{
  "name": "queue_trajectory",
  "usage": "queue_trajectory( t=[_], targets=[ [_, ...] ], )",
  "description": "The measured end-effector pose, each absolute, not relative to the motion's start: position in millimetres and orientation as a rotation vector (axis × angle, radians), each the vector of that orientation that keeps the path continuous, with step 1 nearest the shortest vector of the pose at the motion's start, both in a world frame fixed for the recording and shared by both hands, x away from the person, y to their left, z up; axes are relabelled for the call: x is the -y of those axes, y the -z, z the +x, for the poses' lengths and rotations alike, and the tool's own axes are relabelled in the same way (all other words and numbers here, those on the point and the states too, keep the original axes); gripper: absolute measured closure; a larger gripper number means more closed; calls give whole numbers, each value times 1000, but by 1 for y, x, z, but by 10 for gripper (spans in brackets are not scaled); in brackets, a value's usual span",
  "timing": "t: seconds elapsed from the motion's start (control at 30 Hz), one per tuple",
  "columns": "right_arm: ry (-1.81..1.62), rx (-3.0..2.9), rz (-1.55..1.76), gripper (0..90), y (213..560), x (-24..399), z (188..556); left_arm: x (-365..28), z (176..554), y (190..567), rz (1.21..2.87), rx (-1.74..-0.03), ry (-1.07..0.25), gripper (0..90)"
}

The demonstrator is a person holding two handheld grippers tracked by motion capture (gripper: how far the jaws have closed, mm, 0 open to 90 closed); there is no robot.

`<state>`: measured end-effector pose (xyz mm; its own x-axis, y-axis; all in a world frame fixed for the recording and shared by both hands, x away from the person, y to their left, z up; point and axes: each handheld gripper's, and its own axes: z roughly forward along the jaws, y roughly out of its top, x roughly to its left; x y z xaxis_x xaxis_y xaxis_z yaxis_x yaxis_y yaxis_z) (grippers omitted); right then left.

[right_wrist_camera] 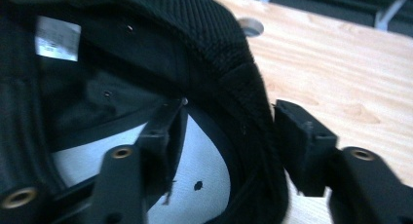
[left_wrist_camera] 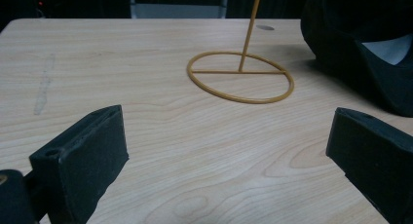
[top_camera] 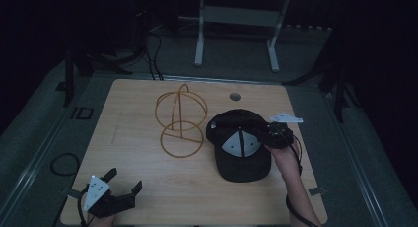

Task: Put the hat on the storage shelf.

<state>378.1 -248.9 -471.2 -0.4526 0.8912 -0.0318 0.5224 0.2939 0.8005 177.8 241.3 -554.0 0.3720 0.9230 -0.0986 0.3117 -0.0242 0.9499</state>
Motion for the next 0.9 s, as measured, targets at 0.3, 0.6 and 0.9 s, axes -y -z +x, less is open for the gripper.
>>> queue_trajectory(
  t=[0.3,0.6,0.9],
  targets=[
    [-849,-2043,1265,877,479,239,381,-241,179,555,1570,-1141,-700,16],
    [-1009,-1988,1271,882,467,237,374,-242,179,555,1559,-1148,-690,16],
    [-1102,-1939,1212,883,438,238,362,-240,180,556,1574,-1146,-672,16]
  ],
)
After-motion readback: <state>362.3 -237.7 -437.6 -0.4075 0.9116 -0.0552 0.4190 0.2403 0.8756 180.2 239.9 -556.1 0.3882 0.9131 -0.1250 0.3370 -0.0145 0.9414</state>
